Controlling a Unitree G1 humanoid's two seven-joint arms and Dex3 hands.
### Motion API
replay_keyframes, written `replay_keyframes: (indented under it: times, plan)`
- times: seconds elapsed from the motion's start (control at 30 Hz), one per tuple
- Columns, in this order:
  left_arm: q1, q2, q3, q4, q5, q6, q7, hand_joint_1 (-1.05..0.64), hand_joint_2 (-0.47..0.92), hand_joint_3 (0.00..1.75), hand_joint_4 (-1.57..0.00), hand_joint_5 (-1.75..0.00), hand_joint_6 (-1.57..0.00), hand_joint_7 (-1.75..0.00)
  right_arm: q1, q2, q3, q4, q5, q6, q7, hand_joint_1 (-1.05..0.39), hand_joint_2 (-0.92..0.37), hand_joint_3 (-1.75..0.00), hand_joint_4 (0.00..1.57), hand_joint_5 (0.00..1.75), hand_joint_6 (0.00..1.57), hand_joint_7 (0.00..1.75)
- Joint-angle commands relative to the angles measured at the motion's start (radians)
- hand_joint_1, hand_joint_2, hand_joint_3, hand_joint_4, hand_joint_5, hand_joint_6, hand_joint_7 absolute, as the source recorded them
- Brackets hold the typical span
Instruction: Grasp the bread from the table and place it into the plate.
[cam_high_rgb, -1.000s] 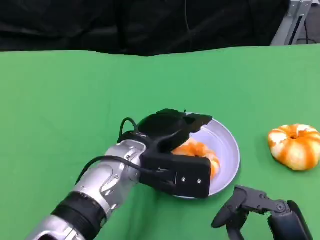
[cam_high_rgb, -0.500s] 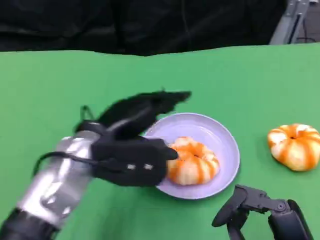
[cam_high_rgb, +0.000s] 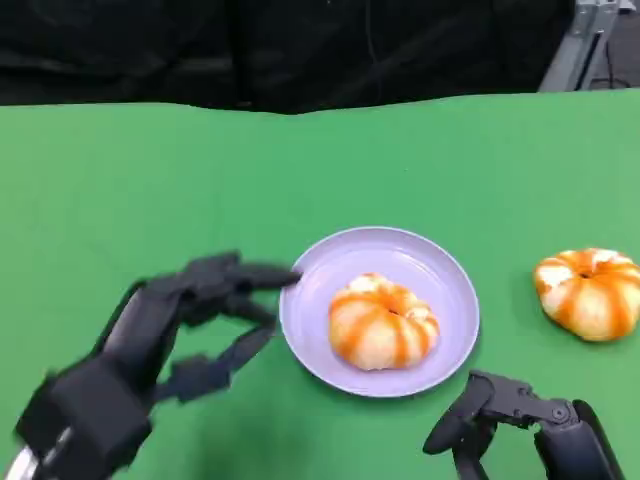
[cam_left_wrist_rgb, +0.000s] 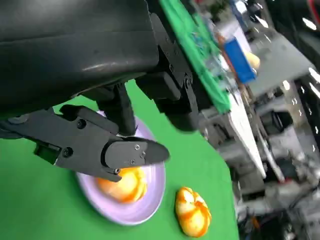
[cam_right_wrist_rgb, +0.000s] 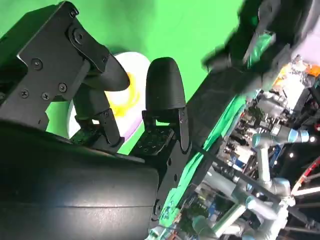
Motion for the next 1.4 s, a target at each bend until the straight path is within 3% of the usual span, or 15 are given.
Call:
replay_keyframes:
  times: [0.03, 0.27, 0.4, 0.5, 1.4]
  plan:
    - [0.083, -0.015, 0.030, -0.029, -0.057, -0.087, 0.006, -0.04, 0.51, 1.10, -0.67, -1.45, -0.70, -1.18, 0.001, -0.008, -0.009, -0.003, 0.010, -0.009, -0.004, 0.07, -0.20, -1.46, 0.87, 1.48, 0.90, 1.23]
    - [0.203, -0.052, 0.040, -0.044, -0.091, -0.153, 0.021, -0.02, 0.54, 1.18, -0.77, -1.57, -0.76, -1.30, 0.001, -0.016, -0.015, -0.003, 0.019, -0.011, 0.004, 0.06, -0.20, -1.46, 0.87, 1.49, 0.90, 1.23]
    - [0.210, -0.061, 0.043, -0.013, -0.083, -0.168, 0.026, -0.02, 0.43, 1.40, -0.81, -1.72, -0.77, -1.52, 0.003, -0.022, -0.022, -0.001, 0.019, -0.017, 0.004, 0.05, -0.20, -1.45, 0.87, 1.49, 0.89, 1.22]
    - [0.207, -0.060, 0.045, -0.002, -0.076, -0.170, 0.029, -0.03, 0.39, 1.44, -0.83, -1.74, -0.78, -1.56, 0.003, -0.026, -0.027, 0.004, 0.021, -0.024, 0.003, 0.05, -0.21, -1.44, 0.87, 1.49, 0.90, 1.22]
    - [0.203, -0.060, 0.040, 0.036, 0.005, -0.226, 0.041, -0.06, 0.27, 1.55, -0.87, -1.75, -0.82, -1.60, 0.009, -0.038, -0.049, 0.006, 0.012, -0.034, 0.007, -0.01, -0.25, -1.39, 0.85, 1.47, 0.89, 1.22]
